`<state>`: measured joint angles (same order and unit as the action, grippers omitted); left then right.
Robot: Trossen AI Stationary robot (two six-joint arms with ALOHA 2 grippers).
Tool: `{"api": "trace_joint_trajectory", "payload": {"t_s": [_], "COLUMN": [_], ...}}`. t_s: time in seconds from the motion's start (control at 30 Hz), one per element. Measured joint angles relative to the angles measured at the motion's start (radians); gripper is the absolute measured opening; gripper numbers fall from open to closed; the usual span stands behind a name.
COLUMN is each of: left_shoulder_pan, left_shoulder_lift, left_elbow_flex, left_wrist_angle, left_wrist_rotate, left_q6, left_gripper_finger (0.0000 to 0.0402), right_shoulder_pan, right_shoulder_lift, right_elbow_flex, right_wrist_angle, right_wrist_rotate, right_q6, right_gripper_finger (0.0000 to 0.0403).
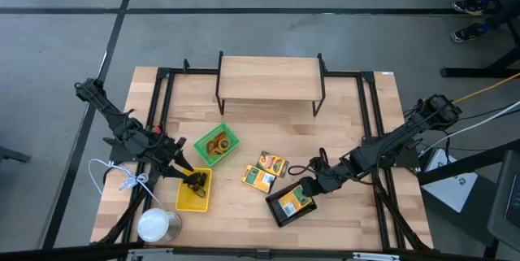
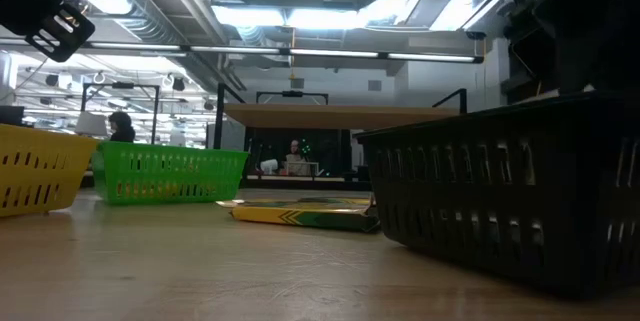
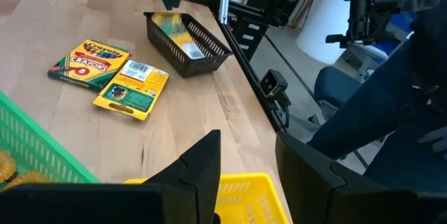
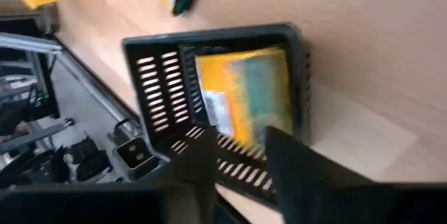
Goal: Pick & Place Office Desk Supplies
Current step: Put the crayon box into the black basket
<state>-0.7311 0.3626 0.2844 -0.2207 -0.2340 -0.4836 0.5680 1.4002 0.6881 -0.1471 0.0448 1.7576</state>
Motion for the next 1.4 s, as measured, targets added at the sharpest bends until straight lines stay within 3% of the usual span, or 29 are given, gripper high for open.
{"api": "trace_joint_trajectory", "payload": {"t_s": [0.17,0.33,0.5,0.67,0.97,1.07,1.23,1.4], "left_shoulder_pan": [0.0,0.0,0.0,0.0,0.0,0.0,0.0,0.0], "left_shoulder_lift": [0.0,0.0,0.0,0.0,0.0,0.0,0.0,0.0], "left_elbow_flex": [0.0,0.0,0.0,0.0,0.0,0.0,0.001,0.001], "left_wrist_angle": [0.0,0.0,0.0,0.0,0.0,0.0,0.0,0.0], "left_wrist_rotate": [0.0,0.0,0.0,0.0,0.0,0.0,0.001,0.001], "left_q6": [0.0,0.0,0.0,0.0,0.0,0.0,0.0,0.0], "left_gripper_finger": [0.0132,0.0132,0.0132,0.0132,0.0132,0.0132,0.0132,0.0132], "right_shoulder_pan": [0.0,-0.016,-0.078,-0.197,-0.385,-0.425,-0.473,-0.531], "right_shoulder_lift": [0.0,-0.027,-0.056,-0.053,0.017,0.066,0.182,0.351], "right_elbow_flex": [0.0,0.0,0.0,0.0,0.049,0.11,0.276,0.501], "right_wrist_angle": [0.094,0.225,0.252,0.252,0.235,0.237,0.235,-0.032], "right_wrist_rotate": [0.008,0.101,0.147,0.045,-0.167,-0.18,-0.282,-0.391], "right_q6": [-0.02,-0.08,-0.084,-0.043,-0.155,-0.268,-0.638,-0.926], "right_gripper_finger": [0.0217,0.0253,0.025,0.0227,0.0194,0.0193,0.0193,0.0193]}}
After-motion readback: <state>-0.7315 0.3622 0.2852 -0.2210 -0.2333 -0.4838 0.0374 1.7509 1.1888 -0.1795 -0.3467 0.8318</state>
